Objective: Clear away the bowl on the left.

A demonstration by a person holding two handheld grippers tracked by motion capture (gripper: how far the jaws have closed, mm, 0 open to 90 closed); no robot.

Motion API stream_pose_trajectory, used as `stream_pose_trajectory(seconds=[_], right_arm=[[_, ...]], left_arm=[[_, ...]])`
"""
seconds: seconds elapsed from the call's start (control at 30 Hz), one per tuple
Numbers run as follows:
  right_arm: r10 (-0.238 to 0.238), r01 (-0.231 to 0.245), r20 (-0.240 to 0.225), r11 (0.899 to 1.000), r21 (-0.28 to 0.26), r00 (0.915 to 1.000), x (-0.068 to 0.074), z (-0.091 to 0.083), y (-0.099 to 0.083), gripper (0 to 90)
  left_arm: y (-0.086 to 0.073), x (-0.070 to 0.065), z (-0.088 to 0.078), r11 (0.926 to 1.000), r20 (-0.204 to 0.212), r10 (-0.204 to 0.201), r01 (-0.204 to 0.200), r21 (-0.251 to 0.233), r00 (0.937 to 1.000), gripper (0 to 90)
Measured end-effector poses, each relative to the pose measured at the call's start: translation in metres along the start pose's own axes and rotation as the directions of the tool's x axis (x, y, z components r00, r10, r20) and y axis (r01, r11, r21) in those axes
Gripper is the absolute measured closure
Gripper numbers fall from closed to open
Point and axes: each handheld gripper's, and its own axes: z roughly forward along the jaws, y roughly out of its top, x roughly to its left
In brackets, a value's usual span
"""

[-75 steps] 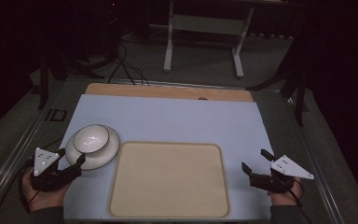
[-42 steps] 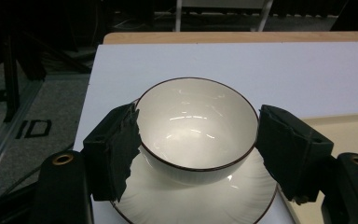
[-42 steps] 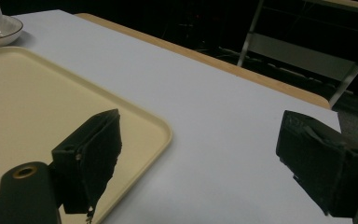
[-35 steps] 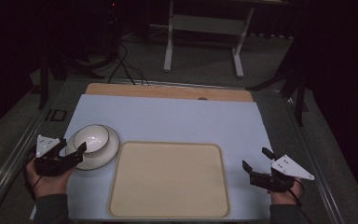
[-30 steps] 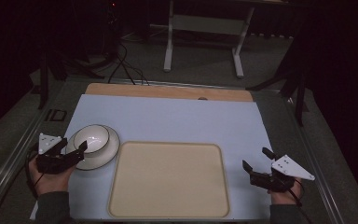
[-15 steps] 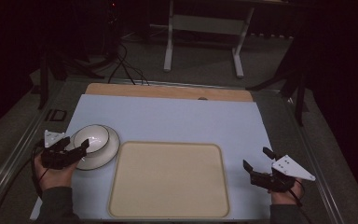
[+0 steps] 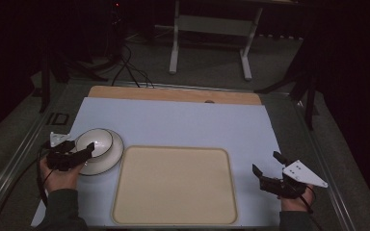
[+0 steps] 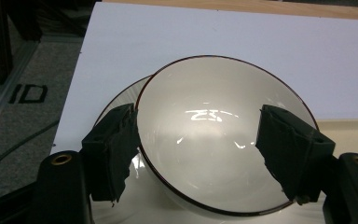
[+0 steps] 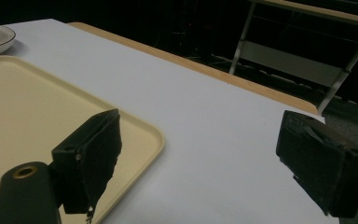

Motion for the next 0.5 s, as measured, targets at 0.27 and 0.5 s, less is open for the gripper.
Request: stream_pose_trajectory(seconds=[0.27,0.5], right_arm=[[0.0,0.0,0.008,1.0,-0.003,1.0,0.0,-0.001,0.0,13.7],[-0.004,0.004,0.013,1.0,-0.008,0.9999,0.0,-0.002,0.0,13.7]], left_arm=[[-0.001,0.003,0.009,0.9988,0.009,-0.024,0.023,0.042,0.9997,27.5],[-0.003,0.007,0.016,0.9952,0.014,-0.055,0.054,0.082,0.9984,27.3]])
